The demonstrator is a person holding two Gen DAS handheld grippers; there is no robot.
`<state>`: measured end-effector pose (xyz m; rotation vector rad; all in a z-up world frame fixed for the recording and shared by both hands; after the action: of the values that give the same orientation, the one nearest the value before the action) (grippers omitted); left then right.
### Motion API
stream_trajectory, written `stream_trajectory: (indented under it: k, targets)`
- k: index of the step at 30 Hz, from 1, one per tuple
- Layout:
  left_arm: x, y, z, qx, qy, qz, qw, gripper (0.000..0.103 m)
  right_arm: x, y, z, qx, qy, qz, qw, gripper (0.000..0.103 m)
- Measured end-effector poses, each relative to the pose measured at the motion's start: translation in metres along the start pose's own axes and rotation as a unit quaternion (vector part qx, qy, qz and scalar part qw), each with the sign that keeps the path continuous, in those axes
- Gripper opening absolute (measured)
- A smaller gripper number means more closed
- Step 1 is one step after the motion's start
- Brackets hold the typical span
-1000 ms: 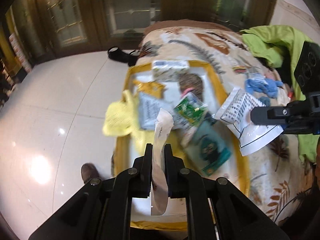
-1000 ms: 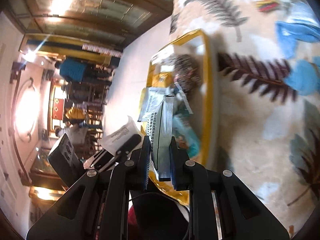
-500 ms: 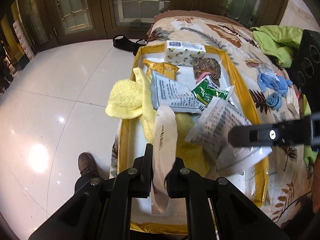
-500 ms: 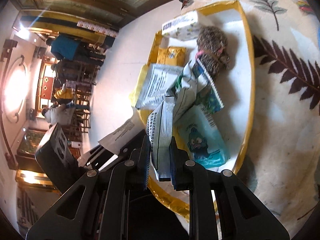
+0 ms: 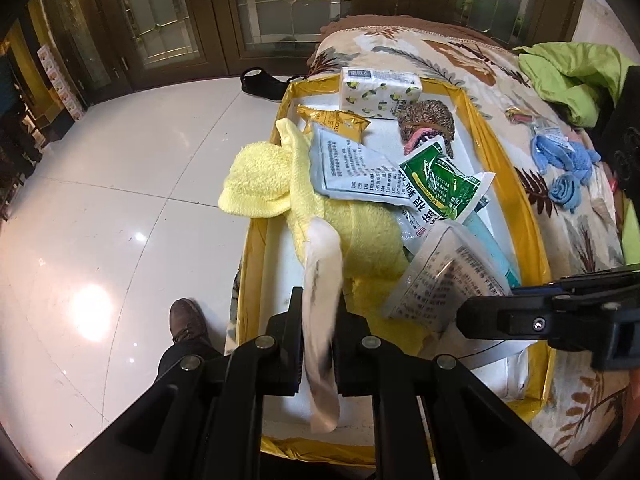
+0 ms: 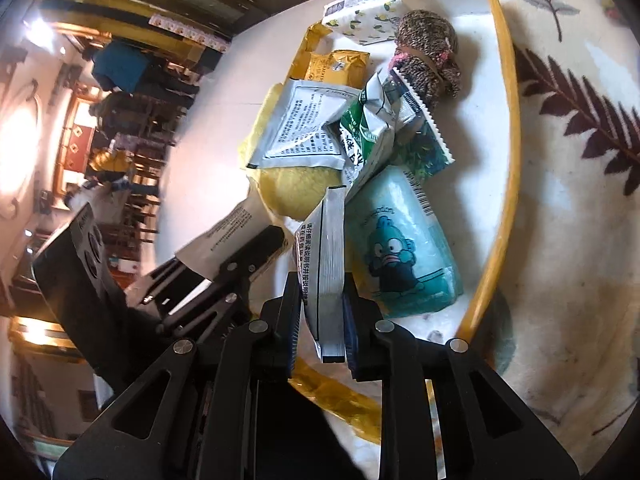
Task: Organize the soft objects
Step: 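Carry both packets over the tray and open both tools to drop them, then move both tools back to the pile beside the green blanket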
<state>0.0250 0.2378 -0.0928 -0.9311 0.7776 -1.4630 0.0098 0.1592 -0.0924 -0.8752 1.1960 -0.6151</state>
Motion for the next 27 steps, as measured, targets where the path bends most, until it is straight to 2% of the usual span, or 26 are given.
stream_trajectory:
  k: [3, 4, 5, 7, 14, 18, 21, 27]
  targets:
    - [-0.001, -0.003, 0.0, 0.006, 0.014, 0.03, 0.9994, 0.017, -0.001, -0.003, 0.001, 0.01, -0.022, -0.029, 0.999, 0.021]
    - [-0.001, -0.003, 0.0, 0.007, 0.015, 0.032, 0.9994, 0.031, -0.003, -0.005, -0.001, 0.013, -0.024, -0.034, 0.999, 0.021]
    - [-0.001, -0.004, -0.001, 0.008, 0.014, 0.033, 0.9993, 0.05, -0.002, -0.007, 0.0, 0.019, -0.027, -0.039, 0.999, 0.021]
    - [-0.001, -0.008, 0.001, 0.017, 0.012, 0.039, 0.999, 0.067, -0.002, -0.013, -0.001, 0.027, -0.031, -0.045, 0.998, 0.021]
    - [-0.002, -0.017, 0.002, 0.025, 0.014, 0.059, 0.9979, 0.069, -0.009, -0.032, 0.002, 0.051, -0.037, -0.049, 0.997, 0.024]
    - [-0.002, -0.022, 0.002, 0.028, 0.015, 0.061, 0.9976, 0.069, -0.018, -0.037, 0.001, 0.061, -0.063, -0.057, 0.994, 0.024]
    - [-0.001, -0.027, 0.004, 0.033, 0.017, 0.062, 0.9974, 0.069, -0.023, -0.044, 0.002, 0.065, -0.062, -0.044, 0.995, 0.024]
    - [0.009, -0.035, 0.01, 0.044, 0.025, 0.066, 0.9965, 0.069, 0.004, -0.072, 0.003, 0.089, -0.035, -0.037, 0.995, 0.024]
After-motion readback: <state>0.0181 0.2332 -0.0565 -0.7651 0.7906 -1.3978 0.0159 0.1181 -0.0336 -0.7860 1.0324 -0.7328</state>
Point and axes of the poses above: each gripper's, at about its wrist camera, not at the fingertips, and y roughly the way its jaws point, x to its right, z to its top, the point moved 10 cm from there along y, roughly the way its jaws point, and after that the axes turned 8 degrees about -z, right-handed, at the moved point
